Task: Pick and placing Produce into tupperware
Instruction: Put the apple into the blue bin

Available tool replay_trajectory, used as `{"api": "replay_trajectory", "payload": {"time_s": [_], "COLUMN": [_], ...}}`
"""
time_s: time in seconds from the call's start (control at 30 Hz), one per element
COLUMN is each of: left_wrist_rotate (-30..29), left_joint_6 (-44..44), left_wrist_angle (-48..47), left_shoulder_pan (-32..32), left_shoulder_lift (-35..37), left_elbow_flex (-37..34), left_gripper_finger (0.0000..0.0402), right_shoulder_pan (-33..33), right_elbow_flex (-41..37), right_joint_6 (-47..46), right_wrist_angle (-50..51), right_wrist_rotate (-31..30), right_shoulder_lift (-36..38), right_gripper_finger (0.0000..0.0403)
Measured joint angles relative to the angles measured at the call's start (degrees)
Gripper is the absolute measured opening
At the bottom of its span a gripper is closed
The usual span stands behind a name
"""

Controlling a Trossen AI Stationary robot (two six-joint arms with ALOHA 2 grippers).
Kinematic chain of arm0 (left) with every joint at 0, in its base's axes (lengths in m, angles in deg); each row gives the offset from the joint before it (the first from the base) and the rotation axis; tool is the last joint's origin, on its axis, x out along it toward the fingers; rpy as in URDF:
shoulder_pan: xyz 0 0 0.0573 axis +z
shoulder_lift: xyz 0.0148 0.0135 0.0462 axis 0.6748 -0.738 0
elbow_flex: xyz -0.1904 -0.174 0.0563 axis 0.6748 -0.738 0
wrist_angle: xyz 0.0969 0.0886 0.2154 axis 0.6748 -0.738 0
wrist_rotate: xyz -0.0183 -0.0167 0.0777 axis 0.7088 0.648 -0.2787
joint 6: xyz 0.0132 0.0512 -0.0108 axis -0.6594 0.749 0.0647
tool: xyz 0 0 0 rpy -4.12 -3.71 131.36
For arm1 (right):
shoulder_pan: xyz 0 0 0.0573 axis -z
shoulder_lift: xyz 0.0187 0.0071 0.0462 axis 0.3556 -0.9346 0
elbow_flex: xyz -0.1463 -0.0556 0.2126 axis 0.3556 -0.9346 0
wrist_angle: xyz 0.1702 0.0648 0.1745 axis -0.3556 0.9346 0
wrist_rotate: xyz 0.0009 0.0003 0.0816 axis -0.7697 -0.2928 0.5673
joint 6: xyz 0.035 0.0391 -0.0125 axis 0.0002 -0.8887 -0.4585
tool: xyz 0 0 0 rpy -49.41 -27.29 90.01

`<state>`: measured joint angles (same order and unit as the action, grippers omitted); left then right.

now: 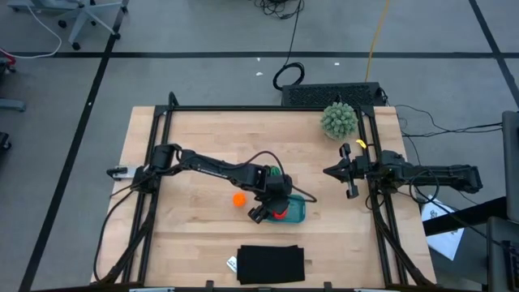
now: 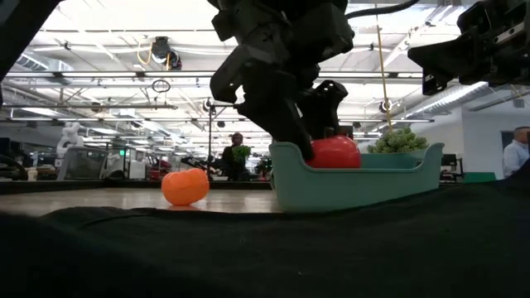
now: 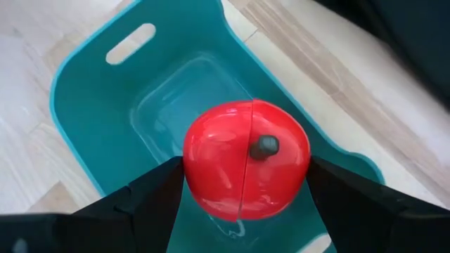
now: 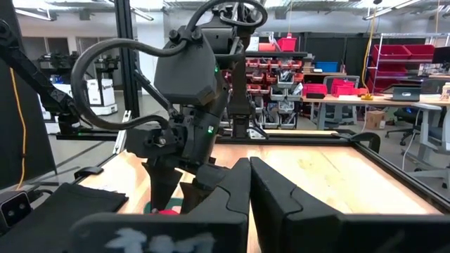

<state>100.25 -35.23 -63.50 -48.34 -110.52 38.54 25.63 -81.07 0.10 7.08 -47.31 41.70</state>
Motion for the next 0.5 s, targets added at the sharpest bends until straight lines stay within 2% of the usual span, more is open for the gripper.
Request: {"api": "replay_trajectory", "payload": {"time_s": [0.5], "left_wrist_rotate": [1.5], "left_joint_6": [-1.9], "left_wrist_angle": [-0.5], "left_shoulder_pan": [0.8], "left_shoulder_lift": [0.0], "left_elbow_flex": [0.0], "left_gripper_finger": [0.0296], "right_shoulder_pan": [0.0], "right_elbow_flex": [0.0], "right_joint_6": [0.0], "right_wrist_angle": [0.0], "right_wrist_rotate": [0.0], "right_shoulder_lift": [0.0], "right_gripper_finger": [0.0000]}}
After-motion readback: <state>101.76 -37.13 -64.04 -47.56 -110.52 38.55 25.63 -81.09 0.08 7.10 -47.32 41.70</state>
